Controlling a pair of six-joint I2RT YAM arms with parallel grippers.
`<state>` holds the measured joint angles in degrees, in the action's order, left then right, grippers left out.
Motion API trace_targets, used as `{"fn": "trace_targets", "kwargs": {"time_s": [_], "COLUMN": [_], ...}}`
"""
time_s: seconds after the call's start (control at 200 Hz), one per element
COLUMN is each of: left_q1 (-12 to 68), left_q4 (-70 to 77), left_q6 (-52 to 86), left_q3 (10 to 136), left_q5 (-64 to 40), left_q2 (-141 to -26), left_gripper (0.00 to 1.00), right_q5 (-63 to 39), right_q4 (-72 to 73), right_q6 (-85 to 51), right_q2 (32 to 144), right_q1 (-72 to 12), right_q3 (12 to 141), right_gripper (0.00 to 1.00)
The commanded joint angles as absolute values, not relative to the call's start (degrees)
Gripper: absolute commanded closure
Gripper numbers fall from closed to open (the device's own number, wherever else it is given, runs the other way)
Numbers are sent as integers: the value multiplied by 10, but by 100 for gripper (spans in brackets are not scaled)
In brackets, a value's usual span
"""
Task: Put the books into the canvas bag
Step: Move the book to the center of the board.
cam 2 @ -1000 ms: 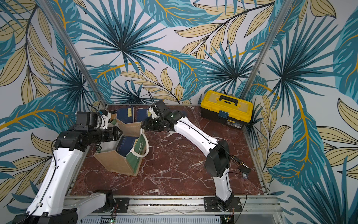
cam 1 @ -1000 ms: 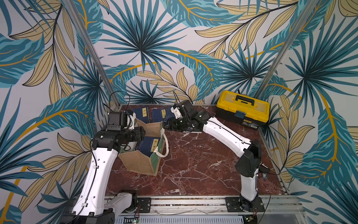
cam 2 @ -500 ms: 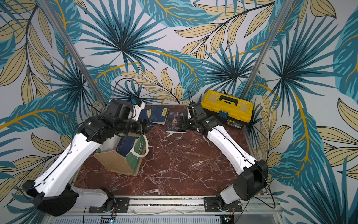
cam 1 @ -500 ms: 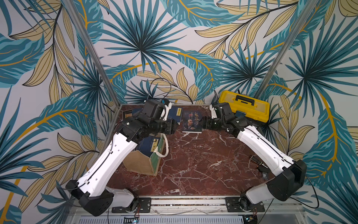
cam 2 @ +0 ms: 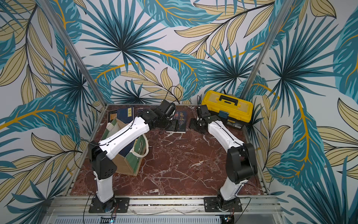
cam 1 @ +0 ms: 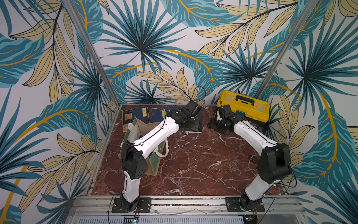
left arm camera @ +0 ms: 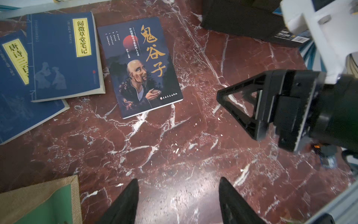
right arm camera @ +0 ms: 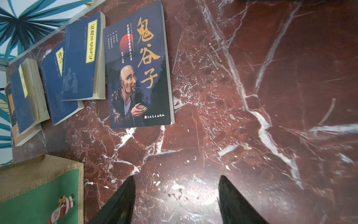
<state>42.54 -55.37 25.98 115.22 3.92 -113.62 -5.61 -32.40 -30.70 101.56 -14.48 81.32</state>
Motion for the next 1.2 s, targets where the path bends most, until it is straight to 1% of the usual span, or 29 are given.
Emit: {"fn": "trace_targets", "kwargs": {"time_s": [0.0, 0.23, 0.29, 0.471, 0.766, 0.871, 1.042, 1.197], "left_q1": [413, 380, 368, 334, 292, 284, 278, 274], "left_q4": [-526, -458, -449, -415, -391, -388, -385, -385], "left_q6": [265, 270, 275, 279, 293, 298, 304, 317], "left_q3": [1201, 1201, 1205, 1208, 1220, 1224, 1224, 1211], "left_q5": [50, 37, 13, -1, -62, -76, -85, -94], "left_q2": [-1169, -1251, -1272, -1311, -1364, -1396, -1414, -1418], "left_gripper": [33, 33, 33, 33, 33, 33, 33, 33], "right_q5": [-84, -68, -67, -72, -81, -85, -110, -126], "right_q4": [-322, -313, -312, -316, -296, -286, -269, -256], "right_q6": [-323, -319, -319, -319, -330, -335, -352, -360], "right_q2": [1064, 1151, 1172, 1230, 1287, 1300, 1319, 1325], "right_q1": [-143, -142, -142, -142, -142, -142, -143, -146], "right_q3": [852, 918, 937, 993, 1022, 1027, 1034, 1020], "right_gripper": [35, 35, 35, 36, 39, 42, 46, 54]}}
